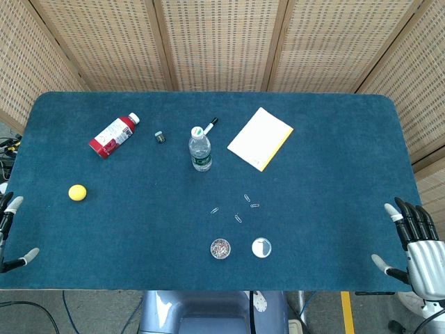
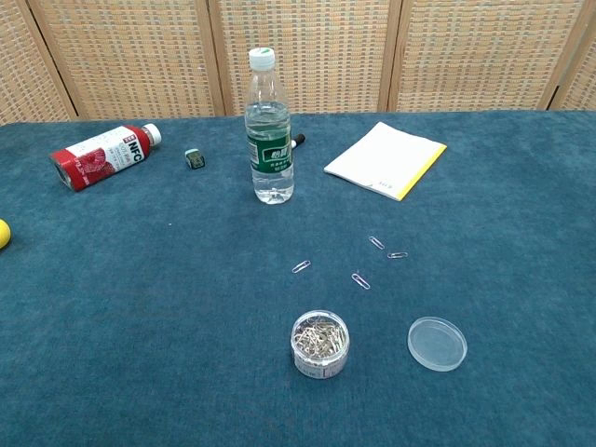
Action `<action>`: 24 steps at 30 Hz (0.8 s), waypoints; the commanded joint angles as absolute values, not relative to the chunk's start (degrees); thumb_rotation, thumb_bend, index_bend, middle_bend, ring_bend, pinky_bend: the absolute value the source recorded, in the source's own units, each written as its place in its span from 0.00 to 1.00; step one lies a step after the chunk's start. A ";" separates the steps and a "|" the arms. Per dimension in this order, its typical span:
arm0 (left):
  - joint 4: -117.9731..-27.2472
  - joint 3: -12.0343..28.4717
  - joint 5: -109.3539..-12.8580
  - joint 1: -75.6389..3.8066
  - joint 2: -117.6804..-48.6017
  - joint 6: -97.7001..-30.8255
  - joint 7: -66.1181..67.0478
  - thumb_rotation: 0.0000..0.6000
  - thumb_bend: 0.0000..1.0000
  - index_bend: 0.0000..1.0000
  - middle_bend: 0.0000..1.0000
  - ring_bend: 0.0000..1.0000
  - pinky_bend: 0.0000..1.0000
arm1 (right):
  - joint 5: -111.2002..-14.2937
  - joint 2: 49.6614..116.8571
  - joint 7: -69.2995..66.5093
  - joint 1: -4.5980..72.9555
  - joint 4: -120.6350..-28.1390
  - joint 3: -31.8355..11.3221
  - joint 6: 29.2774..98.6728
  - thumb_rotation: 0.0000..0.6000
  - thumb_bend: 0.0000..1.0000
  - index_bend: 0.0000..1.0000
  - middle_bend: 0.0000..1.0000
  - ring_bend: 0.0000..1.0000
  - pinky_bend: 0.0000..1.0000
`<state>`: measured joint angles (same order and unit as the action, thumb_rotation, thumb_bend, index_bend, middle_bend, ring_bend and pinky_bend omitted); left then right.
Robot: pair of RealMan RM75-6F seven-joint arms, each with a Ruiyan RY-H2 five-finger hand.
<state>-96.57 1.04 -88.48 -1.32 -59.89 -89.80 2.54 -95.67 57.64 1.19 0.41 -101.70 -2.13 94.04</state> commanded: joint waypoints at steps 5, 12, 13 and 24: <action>-96.36 1.06 -88.31 -1.49 -59.83 -89.28 2.05 1.00 0.00 0.00 0.00 0.00 0.00 | -95.12 57.56 1.38 0.97 -101.80 -1.74 91.97 1.00 0.00 0.05 0.00 0.00 0.00; -96.72 1.25 -88.30 -1.38 -59.66 -89.62 1.45 1.00 0.00 0.00 0.00 0.00 0.00 | -91.76 57.56 3.44 4.56 -102.17 -2.43 84.38 1.00 0.00 0.05 0.00 0.00 0.00; -96.68 1.35 -88.24 -1.35 -59.64 -89.76 1.55 1.00 0.00 0.00 0.00 0.00 0.00 | -90.63 57.75 3.50 6.32 -102.00 -3.15 81.61 1.00 0.00 0.07 0.00 0.00 0.00; -96.70 2.34 -85.64 -2.28 -60.39 -87.75 3.44 1.00 0.00 0.00 0.00 0.00 0.00 | -86.96 65.91 1.41 21.71 -94.90 -9.32 64.82 1.00 0.15 0.33 0.00 0.00 0.00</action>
<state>-96.75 2.22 -85.89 -2.13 -60.26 -87.99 3.25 -87.56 63.86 2.71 19.35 -96.52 -8.14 67.30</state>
